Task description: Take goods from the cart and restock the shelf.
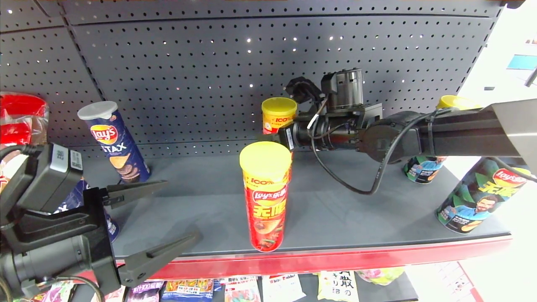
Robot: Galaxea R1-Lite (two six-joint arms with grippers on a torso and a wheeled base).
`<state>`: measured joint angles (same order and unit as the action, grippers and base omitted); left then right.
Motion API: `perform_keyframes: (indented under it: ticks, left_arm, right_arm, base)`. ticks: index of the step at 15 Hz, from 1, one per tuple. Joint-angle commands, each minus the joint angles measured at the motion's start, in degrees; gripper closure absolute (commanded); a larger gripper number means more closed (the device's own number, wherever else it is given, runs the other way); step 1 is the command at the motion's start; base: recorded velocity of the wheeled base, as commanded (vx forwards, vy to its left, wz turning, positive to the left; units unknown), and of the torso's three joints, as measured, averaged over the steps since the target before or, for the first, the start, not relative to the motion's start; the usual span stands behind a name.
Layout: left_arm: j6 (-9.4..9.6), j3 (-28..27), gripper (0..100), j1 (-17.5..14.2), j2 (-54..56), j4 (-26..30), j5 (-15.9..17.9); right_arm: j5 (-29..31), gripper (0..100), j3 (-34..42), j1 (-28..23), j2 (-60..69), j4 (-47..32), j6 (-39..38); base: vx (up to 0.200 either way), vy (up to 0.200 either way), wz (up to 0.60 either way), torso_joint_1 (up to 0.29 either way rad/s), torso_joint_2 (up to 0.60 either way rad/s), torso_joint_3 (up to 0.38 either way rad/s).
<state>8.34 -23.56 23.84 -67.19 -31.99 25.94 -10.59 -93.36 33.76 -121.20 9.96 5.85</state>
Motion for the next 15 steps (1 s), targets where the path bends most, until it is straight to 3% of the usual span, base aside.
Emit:
perform_keyframes:
  ticks: [1, 5, 11, 14, 15]
  left_arm:
    - [0.01, 0.54, 0, -0.03, -0.13, 0.0, -0.01]
    - [0.01, 1.24, 0, -0.03, -0.13, 0.0, 0.07]
    - [0.1, 2.38, 0, -0.03, -1.62, 0.0, -0.19]
    - [0.1, 2.38, 0, -0.03, -2.77, 0.0, -3.27]
    - [0.1, 2.38, 0, -0.03, -3.56, 0.0, -5.2]
  right_arm:
    - [0.05, 0, 0.54, 0.61, 1.58, -0.03, -0.75]
    - [0.66, 0, 5.64, 0.61, 6.41, -0.03, -1.28]
    - [3.47, 0, 21.46, -0.27, 18.02, 0.06, -2.69]
    - [4.88, 0, 27.88, -1.32, 22.85, 0.06, -3.3]
    - [6.9, 0, 33.59, -2.29, 27.24, 0.06, -3.39]
  base:
    - [0.0, 0.0, 0.0, 0.0, 0.0, 0.0]
    - [0.0, 0.0, 0.0, 0.0, 0.0, 0.0]
    - [0.0, 0.0, 0.0, 0.0, 0.0, 0.0]
    - [0.0, 0.0, 0.0, 0.0, 0.0, 0.0]
    - [0.0, 0.0, 0.0, 0.0, 0.0, 0.0]
